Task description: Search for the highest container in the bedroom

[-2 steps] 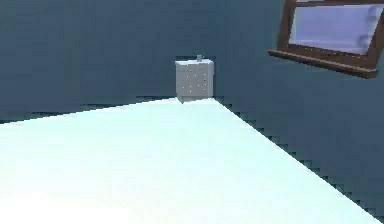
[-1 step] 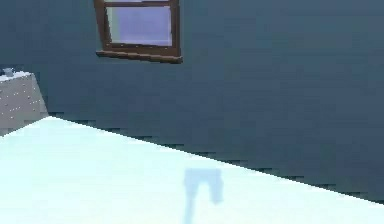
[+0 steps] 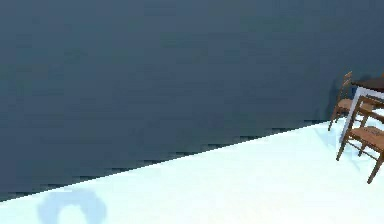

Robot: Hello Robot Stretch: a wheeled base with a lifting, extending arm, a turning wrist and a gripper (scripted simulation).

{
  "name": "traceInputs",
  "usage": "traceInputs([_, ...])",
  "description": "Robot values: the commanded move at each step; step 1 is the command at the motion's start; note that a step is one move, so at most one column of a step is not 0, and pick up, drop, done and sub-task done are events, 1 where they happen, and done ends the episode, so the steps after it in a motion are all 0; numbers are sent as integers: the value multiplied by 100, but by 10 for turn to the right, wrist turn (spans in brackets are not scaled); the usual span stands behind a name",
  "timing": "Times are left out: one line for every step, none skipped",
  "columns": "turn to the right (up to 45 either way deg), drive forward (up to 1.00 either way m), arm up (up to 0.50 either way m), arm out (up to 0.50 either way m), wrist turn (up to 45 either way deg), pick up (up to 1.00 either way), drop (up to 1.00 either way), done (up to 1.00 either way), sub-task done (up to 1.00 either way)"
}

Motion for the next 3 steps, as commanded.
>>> traceInputs([450,0,0,0,0,0,0,0,0])
traceInputs([0,30,0,0,0,0,0,0,0])
traceInputs([-450,0,0,0,0,0,0,0,0])
